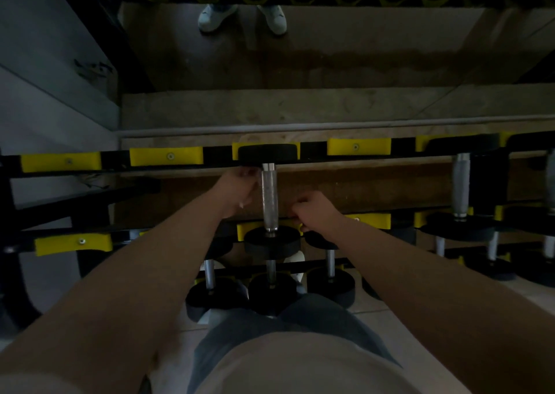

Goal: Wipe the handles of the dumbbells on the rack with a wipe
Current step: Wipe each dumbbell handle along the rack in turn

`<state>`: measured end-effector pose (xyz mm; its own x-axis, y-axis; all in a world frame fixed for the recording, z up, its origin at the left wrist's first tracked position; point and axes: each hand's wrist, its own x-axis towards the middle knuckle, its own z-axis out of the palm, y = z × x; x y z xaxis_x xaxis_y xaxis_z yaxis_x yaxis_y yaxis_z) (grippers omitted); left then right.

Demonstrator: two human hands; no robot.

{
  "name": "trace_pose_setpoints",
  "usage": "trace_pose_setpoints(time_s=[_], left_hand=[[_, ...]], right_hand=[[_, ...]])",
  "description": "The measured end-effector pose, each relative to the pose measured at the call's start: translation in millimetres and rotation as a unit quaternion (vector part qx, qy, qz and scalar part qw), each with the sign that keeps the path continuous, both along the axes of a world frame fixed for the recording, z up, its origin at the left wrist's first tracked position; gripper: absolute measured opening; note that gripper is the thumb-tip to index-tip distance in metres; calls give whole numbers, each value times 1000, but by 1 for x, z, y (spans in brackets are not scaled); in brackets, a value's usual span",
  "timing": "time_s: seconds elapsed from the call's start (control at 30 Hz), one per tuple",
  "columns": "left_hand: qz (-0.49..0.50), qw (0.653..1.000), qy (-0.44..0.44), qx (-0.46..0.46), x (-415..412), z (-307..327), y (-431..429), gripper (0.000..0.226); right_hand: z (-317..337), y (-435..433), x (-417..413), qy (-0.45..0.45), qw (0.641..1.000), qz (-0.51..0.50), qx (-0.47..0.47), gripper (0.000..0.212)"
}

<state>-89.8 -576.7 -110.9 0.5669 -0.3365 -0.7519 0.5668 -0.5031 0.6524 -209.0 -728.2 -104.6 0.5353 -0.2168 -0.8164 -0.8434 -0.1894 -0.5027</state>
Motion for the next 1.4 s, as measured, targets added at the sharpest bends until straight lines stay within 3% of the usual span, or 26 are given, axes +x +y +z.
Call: trace_pose_setpoints(time_s=[0.07, 0.13, 0.2, 0.3, 0.33, 0.37, 0.43, 0.47, 0.53, 0.6, 0.67, 0.73, 0.8, 0.83, 0.87, 0.93, 1.0, 1.03, 1.13, 1.23, 1.3, 1.4], left_hand=[[10, 1000, 6, -2, -4, -1, -3, 21], [-134, 990, -12, 51, -15, 0, 3, 21], [-303, 948, -40, 84, -24, 1, 11, 16], [-406, 905, -82, 100, -20, -6, 15, 16], [-399, 908, -78, 107, -17, -8, 14, 15], [-340, 934, -48, 97, -14, -8, 11, 13], [-120, 992, 28, 36, -7, -10, 4, 19], [-15, 999, 47, -1, -2, -11, 0, 20], [70, 995, 60, -39, 3, -10, -5, 21], [24, 997, 63, -28, -2, -8, -2, 21], [-140, 989, 32, 42, -13, -5, 6, 22], [-346, 930, -33, 120, -20, -2, 13, 20], [-428, 891, -62, 140, -23, -2, 14, 20], [-423, 892, -68, 142, -22, -1, 13, 20], [-372, 916, -66, 138, -20, -2, 11, 20], [-126, 988, -27, 86, -13, -1, 5, 13], [87, 996, 0, 16, -6, 1, 0, 7], [121, 993, -3, -2, -5, 3, -2, 7], [115, 991, -55, 29, -23, 5, 4, 21], [71, 993, -84, 52, -44, 3, 18, 17], [-49, 989, -120, 73, -53, -1, 26, 17], [-252, 943, -167, 136, -63, 7, 30, 18]], right_hand=[[0, -1, 1, -4, 1000, -6, 1, 28], [-1, -2, 1, 0, 1000, -15, 3, 27], [-1, -2, 0, 4, 1000, -24, 2, 27], [-1, -2, -4, 8, 999, -32, 6, 26], [-1, -3, -5, 10, 999, -32, 7, 25], [-2, -3, -6, 14, 999, -31, 9, 23], [-4, -6, -5, 20, 999, -33, 14, 20], [-5, -8, -4, 23, 999, -37, 16, 18], [-5, -10, -3, 21, 998, -48, 21, 15], [-6, -10, -3, 21, 998, -58, 28, 17], [-5, -7, -3, 23, 998, -55, 25, 15], [-6, -3, -3, 26, 998, -50, 26, 15], [-5, 2, -3, 25, 999, -38, 21, 17], [-4, 4, -3, 24, 999, -31, 17, 20], [-3, 5, -3, 22, 999, -25, 15, 21], [-3, 5, 0, 19, 1000, -13, 13, 20], [-2, 4, 2, 16, 1000, -12, 14, 15], [-3, 3, 3, 14, 1000, -17, 13, 14], [-2, 2, 3, 8, 1000, -26, 12, 14], [-2, 4, -1, 6, 1000, -20, 11, 15], [-3, 7, -4, 6, 1000, -13, 5, 20], [-4, 11, -8, 6, 1000, -5, 0, 20]])
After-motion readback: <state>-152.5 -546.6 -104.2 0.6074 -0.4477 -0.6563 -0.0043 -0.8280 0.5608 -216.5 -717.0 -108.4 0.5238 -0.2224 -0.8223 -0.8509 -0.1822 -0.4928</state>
